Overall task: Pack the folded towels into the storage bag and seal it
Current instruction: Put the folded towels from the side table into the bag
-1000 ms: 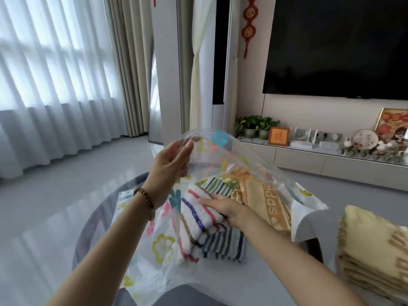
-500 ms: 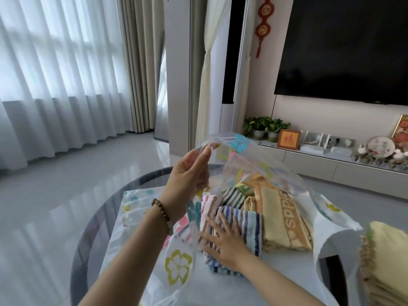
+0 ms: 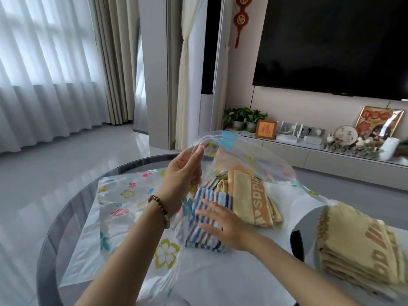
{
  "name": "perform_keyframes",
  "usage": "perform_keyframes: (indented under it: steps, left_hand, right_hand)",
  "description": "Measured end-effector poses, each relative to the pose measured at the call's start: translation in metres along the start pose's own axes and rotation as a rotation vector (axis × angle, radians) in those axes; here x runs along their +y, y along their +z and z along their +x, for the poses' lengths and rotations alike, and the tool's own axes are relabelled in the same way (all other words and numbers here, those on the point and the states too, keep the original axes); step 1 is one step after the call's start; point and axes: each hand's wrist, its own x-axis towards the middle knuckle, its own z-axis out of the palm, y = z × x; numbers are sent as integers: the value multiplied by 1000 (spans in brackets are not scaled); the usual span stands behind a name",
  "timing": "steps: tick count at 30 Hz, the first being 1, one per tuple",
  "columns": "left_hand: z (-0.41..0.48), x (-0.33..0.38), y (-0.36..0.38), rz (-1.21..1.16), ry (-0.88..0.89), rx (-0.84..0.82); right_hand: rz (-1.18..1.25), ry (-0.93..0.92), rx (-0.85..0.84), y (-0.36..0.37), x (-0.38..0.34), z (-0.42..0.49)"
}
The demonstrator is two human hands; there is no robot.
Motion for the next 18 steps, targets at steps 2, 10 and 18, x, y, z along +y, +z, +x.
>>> perform_keyframes:
  steps: [2, 10, 18]
  left_hand:
    - [1, -8, 15, -13, -2, -2]
    - [7, -44, 69, 15, -26, 31]
    - [5, -65, 99, 144, -95, 39]
  right_hand:
    - [90, -17, 76, -28, 10, -49]
    - [113, 124, 500, -103, 72, -212]
    - [459, 935, 968, -117, 193, -272]
